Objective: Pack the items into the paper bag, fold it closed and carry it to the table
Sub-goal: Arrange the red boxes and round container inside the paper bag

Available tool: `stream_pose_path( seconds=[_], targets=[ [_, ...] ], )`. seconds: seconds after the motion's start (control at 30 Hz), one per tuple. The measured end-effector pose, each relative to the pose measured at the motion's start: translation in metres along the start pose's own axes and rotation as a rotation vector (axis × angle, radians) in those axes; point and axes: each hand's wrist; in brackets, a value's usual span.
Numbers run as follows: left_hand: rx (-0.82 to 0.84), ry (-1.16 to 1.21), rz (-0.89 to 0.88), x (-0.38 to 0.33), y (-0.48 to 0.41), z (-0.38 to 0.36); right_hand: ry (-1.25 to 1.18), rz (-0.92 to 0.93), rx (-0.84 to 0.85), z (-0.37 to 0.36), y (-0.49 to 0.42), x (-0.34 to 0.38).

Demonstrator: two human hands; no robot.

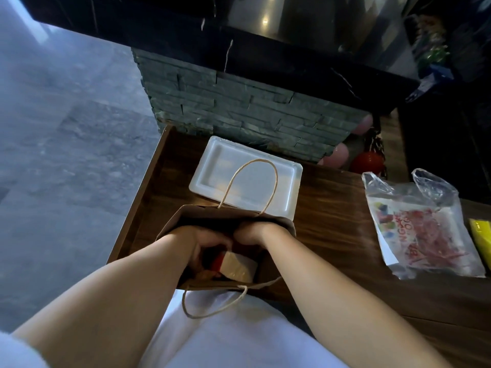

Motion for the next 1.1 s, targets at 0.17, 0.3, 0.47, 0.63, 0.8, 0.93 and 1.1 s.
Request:
stream_pose_path(
  seconds=[0.17, 0.3, 0.47, 0.63, 0.8, 0.93, 1.1],
  targets=[
    [-0.035, 0.092, -0.003, 0.006, -0.002, 0.011, -0.059, 0.029, -0.007, 0.002, 0.008, 0.004],
    [-0.15, 0.098, -0.063, 0.002, -0.003, 0.019, -0.094, 0.018, -0.004, 0.006, 0.013, 0.007],
    [-0.214, -0.016, -0.185, -0.006, 0.0, 0.021, -0.026, -0.008, 0.02, 0.007, 0.018, 0.01],
    [-0.3, 0.042, -0.34, -0.002, 0.004, 0.016, -0.092, -0.007, -0.025, 0.006, 0.023, 0.012],
    [-0.292, 0.094, -0.409, -0.005, -0.006, 0.016, -0.302, -0.068, -0.123, 0.001, 0.016, 0.017],
    [-0.26, 0.055, -0.409, -0.007, -0.008, 0.011, -0.654, -0.18, -0.202, -0.012, 0.008, 0.009],
    [-0.245, 0.064, -0.436, -0.004, -0.011, 0.012, -1.058, -0.352, -0.217, -0.013, 0.007, -0.003]
  ],
)
Point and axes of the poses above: each hand's wrist, its own y-axis away from the middle knuckle, its own z-axis out of the back of the hand, x = y × z, and after that the axes turned 1 degree about -x, right-handed
